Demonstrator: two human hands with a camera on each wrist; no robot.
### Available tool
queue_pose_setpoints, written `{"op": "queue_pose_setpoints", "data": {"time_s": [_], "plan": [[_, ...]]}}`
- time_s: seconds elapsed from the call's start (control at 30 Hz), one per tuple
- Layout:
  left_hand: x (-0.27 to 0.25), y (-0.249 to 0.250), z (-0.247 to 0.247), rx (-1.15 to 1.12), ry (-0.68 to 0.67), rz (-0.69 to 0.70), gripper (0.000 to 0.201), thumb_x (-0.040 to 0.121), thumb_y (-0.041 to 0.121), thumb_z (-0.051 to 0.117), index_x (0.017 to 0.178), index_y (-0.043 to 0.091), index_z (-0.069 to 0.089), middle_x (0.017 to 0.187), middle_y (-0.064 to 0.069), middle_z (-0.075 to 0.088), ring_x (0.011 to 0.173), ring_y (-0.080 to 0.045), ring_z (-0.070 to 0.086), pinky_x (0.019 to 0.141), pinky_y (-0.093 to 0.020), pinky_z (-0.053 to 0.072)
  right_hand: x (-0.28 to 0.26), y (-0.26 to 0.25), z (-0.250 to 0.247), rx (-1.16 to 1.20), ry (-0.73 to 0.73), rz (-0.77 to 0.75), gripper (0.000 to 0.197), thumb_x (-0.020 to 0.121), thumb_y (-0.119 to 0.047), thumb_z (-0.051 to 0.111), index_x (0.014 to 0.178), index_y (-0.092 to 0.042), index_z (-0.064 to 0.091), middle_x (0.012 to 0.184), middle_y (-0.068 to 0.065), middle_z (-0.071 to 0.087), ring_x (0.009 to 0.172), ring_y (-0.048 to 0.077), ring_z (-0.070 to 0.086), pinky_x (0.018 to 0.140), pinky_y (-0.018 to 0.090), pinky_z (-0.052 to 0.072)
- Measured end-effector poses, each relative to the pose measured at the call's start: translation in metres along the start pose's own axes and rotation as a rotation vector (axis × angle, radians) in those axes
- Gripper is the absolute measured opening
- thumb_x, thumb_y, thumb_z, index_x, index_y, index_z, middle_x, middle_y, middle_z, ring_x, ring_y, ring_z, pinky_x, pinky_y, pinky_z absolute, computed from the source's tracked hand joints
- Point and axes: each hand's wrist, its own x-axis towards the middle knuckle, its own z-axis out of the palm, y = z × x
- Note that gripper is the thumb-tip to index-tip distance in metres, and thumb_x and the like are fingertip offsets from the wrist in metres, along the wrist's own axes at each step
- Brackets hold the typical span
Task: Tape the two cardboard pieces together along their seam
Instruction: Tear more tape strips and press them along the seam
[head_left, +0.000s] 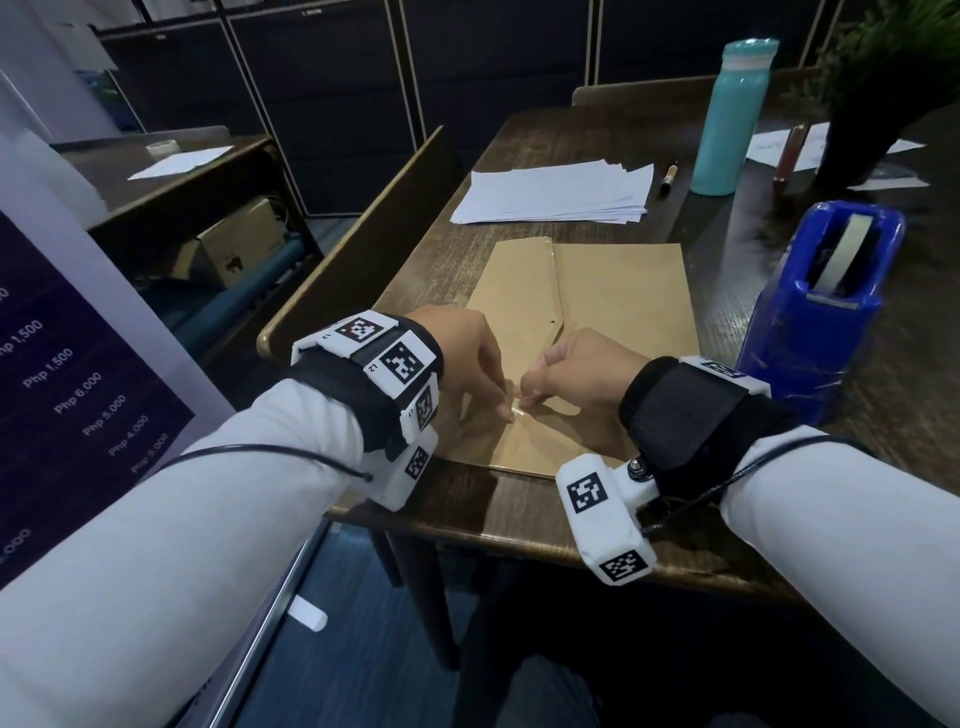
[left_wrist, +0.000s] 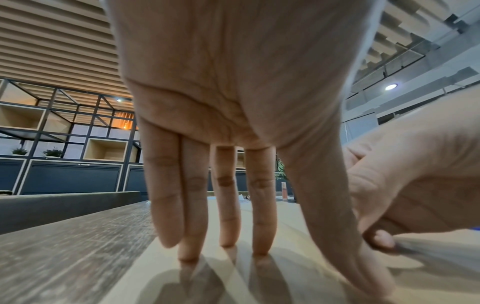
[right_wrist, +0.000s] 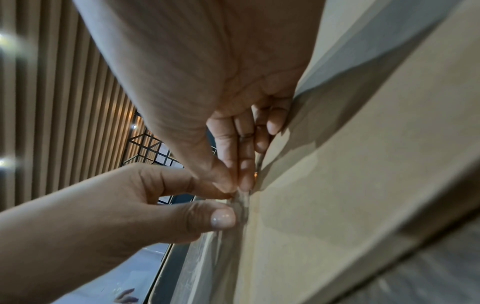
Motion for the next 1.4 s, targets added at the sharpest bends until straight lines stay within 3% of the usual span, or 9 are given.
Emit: {"op": "queue_pose_setpoints", "data": {"time_s": [0.07, 0.23, 0.4, 0.5, 0.57, 0.7, 0.97, 1.17, 1.4], "plan": [[0.0, 0.002, 0.0, 0.028, 0.004, -0.004, 0.041, 0.067, 0.057, 0.076, 0.099, 0.031, 0.074, 0.105, 0.008, 0.069, 0.098, -0.015, 0.061, 0.072, -0.026, 0.048, -0.001, 0.0, 0.0, 0.011, -0.007, 0.001, 0.015, 0.082, -0.016, 0.069, 0.083, -0.003, 0.076, 0.071, 0.0, 0.069, 0.067, 0.008, 0.058, 0.07, 0.023, 0.048], [0.001, 0.007, 0.0, 0.081, 0.0, -0.017, 0.049, 0.065, 0.06, 0.076, 0.1, 0.026, 0.069, 0.107, 0.005, 0.068, 0.097, -0.018, 0.062, 0.074, -0.029, 0.049, -0.001, -0.001, -0.001, 0.013, -0.011, -0.007, 0.017, 0.082, -0.017, 0.068, 0.085, -0.002, 0.076, 0.072, 0.001, 0.07, 0.068, 0.008, 0.058, 0.072, 0.024, 0.049], [-0.001, 0.007, 0.0, 0.082, 0.004, -0.025, 0.05, 0.064, 0.06, 0.077, 0.1, 0.027, 0.067, 0.106, 0.006, 0.068, 0.096, -0.018, 0.062, 0.076, -0.031, 0.051, -0.001, 0.0, 0.0, -0.032, 0.002, -0.015, 0.02, 0.08, -0.019, 0.069, 0.086, 0.0, 0.075, 0.09, 0.012, 0.074, 0.079, 0.018, 0.061, 0.085, 0.036, 0.052], [-0.003, 0.008, -0.001, 0.084, -0.004, -0.028, 0.051, 0.065, 0.059, 0.076, 0.103, 0.027, 0.066, 0.108, 0.005, 0.067, 0.098, -0.018, 0.061, 0.077, -0.031, 0.05, -0.003, 0.0, 0.001, -0.038, 0.001, -0.025, 0.016, 0.082, -0.016, 0.068, 0.085, -0.001, 0.073, 0.075, 0.003, 0.069, 0.065, 0.009, 0.057, 0.062, 0.025, 0.05], [-0.004, 0.008, -0.001, 0.086, -0.001, -0.028, 0.051, 0.065, 0.059, 0.076, 0.104, 0.028, 0.066, 0.109, 0.005, 0.067, 0.098, -0.018, 0.06, 0.076, -0.03, 0.05, -0.003, 0.0, 0.001, -0.054, 0.007, -0.037, 0.014, 0.082, -0.017, 0.068, 0.086, -0.004, 0.073, 0.069, -0.003, 0.065, 0.061, 0.006, 0.054, 0.056, 0.02, 0.043], [-0.007, 0.011, 0.0, 0.085, -0.01, -0.032, 0.051, 0.066, 0.058, 0.076, 0.105, 0.028, 0.065, 0.11, 0.006, 0.066, 0.099, -0.017, 0.06, 0.074, -0.028, 0.048, -0.002, 0.001, 0.001, -0.071, 0.006, -0.041, 0.013, 0.079, -0.018, 0.073, 0.084, -0.007, 0.073, 0.074, 0.001, 0.064, 0.069, 0.011, 0.054, 0.064, 0.025, 0.045], [-0.01, 0.017, -0.003, 0.104, -0.047, -0.05, 0.053, 0.071, 0.056, 0.073, 0.113, 0.026, 0.062, 0.117, 0.003, 0.064, 0.104, -0.021, 0.059, 0.076, -0.03, 0.044, 0.0, 0.001, 0.003, -0.105, 0.008, -0.048, 0.006, 0.079, -0.016, 0.073, 0.081, -0.01, 0.072, 0.074, 0.0, 0.063, 0.068, 0.011, 0.053, 0.063, 0.024, 0.044], [-0.012, 0.02, -0.005, 0.113, -0.054, -0.05, 0.053, 0.075, 0.053, 0.072, 0.117, 0.023, 0.06, 0.12, 0.001, 0.063, 0.105, -0.022, 0.058, 0.072, -0.029, 0.039, 0.002, 0.001, 0.003, -0.129, 0.008, -0.044, 0.006, 0.08, -0.016, 0.073, 0.077, -0.013, 0.069, 0.078, 0.001, 0.064, 0.074, 0.013, 0.055, 0.069, 0.025, 0.044], [-0.011, 0.021, -0.004, 0.122, -0.054, -0.046, 0.052, 0.076, 0.052, 0.071, 0.117, 0.022, 0.06, 0.121, 0.001, 0.062, 0.106, -0.022, 0.058, 0.071, -0.029, 0.037, 0.003, -0.001, 0.003, -0.16, 0.001, -0.042, 0.004, 0.081, -0.014, 0.071, 0.079, -0.011, 0.069, 0.07, -0.002, 0.061, 0.068, 0.011, 0.053, 0.059, 0.023, 0.042]]}}
